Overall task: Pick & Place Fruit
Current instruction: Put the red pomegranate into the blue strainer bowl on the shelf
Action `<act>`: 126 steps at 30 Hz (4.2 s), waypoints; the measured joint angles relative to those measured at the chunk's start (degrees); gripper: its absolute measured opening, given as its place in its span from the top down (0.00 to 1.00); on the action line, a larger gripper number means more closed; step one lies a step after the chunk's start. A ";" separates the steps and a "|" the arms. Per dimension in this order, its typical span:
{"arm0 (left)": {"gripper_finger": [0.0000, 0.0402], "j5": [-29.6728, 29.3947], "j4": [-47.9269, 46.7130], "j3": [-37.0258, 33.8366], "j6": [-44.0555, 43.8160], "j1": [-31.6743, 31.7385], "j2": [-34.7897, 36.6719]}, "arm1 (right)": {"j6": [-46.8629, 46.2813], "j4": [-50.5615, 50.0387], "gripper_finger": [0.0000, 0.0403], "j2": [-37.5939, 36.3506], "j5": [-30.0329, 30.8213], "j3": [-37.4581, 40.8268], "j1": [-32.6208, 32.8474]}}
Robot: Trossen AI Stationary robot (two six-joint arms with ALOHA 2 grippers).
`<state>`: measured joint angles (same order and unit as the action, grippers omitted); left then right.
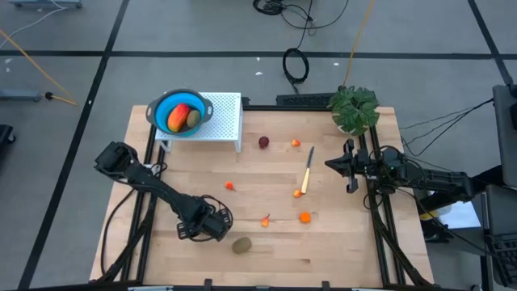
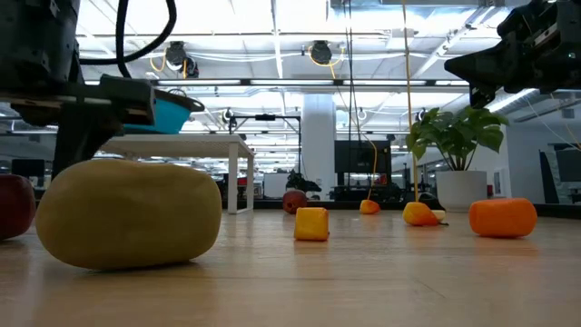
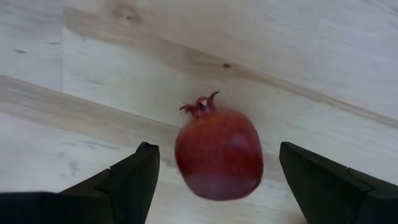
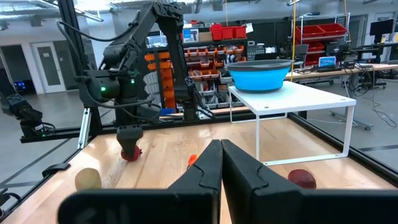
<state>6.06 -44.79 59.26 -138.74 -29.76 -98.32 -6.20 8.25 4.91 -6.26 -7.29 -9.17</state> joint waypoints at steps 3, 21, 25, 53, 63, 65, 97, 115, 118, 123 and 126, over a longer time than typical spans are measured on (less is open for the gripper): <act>0.22 -0.01 2.75 -1.00 0.00 0.23 0.00 | 0.00 0.02 1.00 0.00 0.00 0.00 0.00; 0.51 0.00 2.99 -1.39 0.60 0.16 0.00 | 0.00 0.02 1.00 0.00 0.02 -0.02 0.00; 0.54 -0.48 2.99 -1.36 2.10 -0.04 0.00 | 0.01 0.02 1.00 0.00 0.02 -0.02 0.00; 0.54 -59.93 40.64 -1.35 60.53 -3.75 -0.04 | 0.00 0.07 1.00 0.00 0.01 -0.02 0.00; 0.53 -62.45 78.32 -1.35 101.68 -3.75 -0.04 | 0.00 0.07 1.00 0.00 0.02 -0.02 0.00; 0.54 -61.34 85.21 -1.35 109.43 -3.75 -0.04 | 0.01 0.06 1.00 0.00 0.02 -0.02 0.00; 0.54 -35.72 120.48 -1.35 134.10 0.69 -0.07 | 0.00 0.02 1.00 -0.02 0.00 -0.02 -0.02; 0.51 -49.73 125.68 -1.35 102.84 5.86 -0.04 | 0.00 -0.39 1.00 -0.02 0.00 -0.02 0.00; 0.51 -54.60 120.83 -1.35 102.07 5.95 -0.04 | 0.00 -0.39 1.00 -0.02 0.00 -0.02 -0.01; 0.51 -60.90 109.75 -1.35 99.72 6.20 -0.04 | 0.00 -0.39 1.00 -0.02 0.00 -0.02 0.00; 0.51 -61.58 104.09 -1.35 96.89 6.96 -0.04 | 0.00 -0.39 1.00 -0.02 0.00 -0.02 0.00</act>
<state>-55.53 59.30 57.91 -41.85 -22.81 -98.37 -6.20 7.86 4.89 -6.26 -7.31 -9.17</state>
